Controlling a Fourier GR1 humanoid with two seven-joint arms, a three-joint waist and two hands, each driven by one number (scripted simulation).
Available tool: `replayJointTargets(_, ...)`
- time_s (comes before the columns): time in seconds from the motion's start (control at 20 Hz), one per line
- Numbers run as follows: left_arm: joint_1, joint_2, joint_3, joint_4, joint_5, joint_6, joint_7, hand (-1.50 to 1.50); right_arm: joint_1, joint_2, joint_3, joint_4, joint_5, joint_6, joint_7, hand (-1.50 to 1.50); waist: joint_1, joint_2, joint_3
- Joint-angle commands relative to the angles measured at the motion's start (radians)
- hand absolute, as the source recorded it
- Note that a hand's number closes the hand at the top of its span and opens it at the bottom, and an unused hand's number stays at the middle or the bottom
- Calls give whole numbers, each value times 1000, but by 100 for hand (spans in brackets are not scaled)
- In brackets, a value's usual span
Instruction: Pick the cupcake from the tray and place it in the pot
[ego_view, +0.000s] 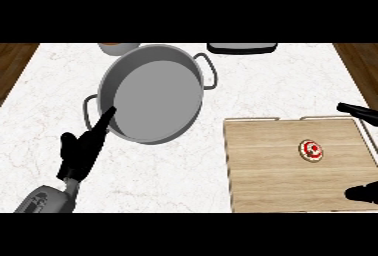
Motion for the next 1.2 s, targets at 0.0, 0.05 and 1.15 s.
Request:
replayJointTargets(0.0,-4,-33,-23,42,10,-48,11,0,-34,-114,-11,-45,-7,61,209,-150,3,7,-8)
replayJointTargets(0.05,8,-19,-11,49,22,-64,15,0,-11,-143,-20,-68,-41,101,246,-150,-2,5,-8)
replayJointTargets(1.15,23,-96,38,93,-62,-124,-30,0,-204,-40,213,334,326,216,263,-150,20,10,-5)
